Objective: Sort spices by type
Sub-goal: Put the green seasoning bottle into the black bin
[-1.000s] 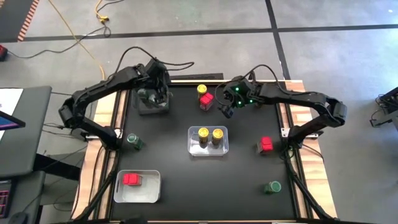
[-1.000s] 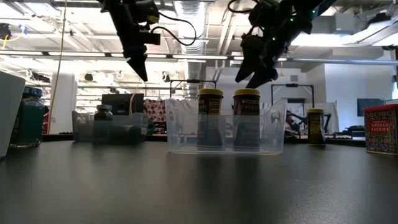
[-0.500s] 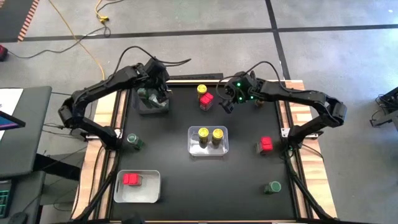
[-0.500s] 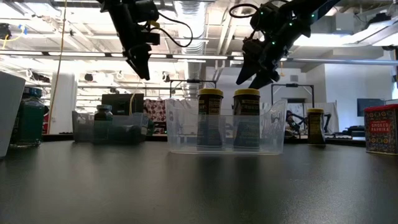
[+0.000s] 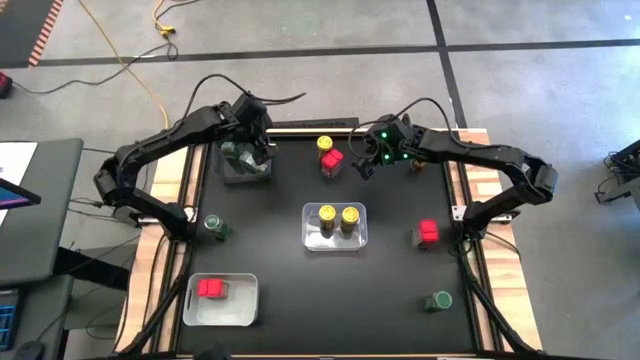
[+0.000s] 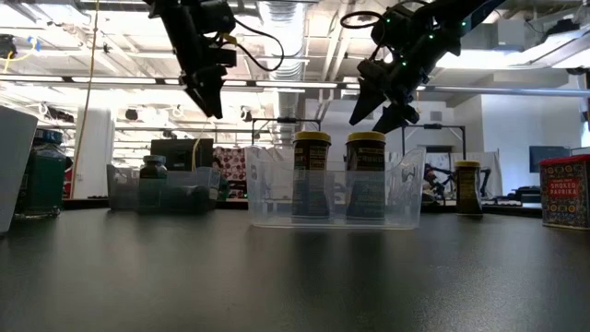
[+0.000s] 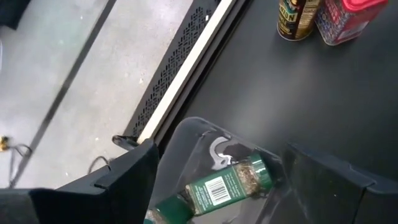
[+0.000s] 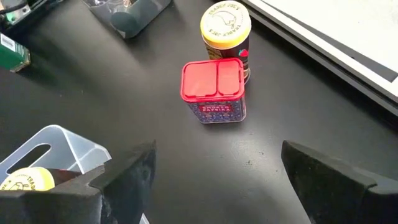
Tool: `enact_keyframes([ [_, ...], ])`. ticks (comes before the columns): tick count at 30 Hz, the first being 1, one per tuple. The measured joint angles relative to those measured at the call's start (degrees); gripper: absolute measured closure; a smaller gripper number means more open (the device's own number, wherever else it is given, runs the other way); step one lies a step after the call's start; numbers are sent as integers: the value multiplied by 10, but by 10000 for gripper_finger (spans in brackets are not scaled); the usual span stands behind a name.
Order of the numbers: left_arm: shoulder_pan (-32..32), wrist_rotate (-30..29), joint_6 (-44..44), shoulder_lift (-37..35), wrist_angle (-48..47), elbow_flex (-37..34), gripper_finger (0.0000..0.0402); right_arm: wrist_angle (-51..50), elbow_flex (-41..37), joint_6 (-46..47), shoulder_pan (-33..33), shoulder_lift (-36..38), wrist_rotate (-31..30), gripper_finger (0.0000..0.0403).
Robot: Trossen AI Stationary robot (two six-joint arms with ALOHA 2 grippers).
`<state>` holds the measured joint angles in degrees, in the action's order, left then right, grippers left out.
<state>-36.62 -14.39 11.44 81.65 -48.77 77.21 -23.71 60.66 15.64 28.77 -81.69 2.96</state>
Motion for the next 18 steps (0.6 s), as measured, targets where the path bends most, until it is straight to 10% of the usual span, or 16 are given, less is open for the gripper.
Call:
enact_keyframes([
  [18,0,-93,-718,0,-49,-6,79,-41,0,-85,3,0,0,33],
])
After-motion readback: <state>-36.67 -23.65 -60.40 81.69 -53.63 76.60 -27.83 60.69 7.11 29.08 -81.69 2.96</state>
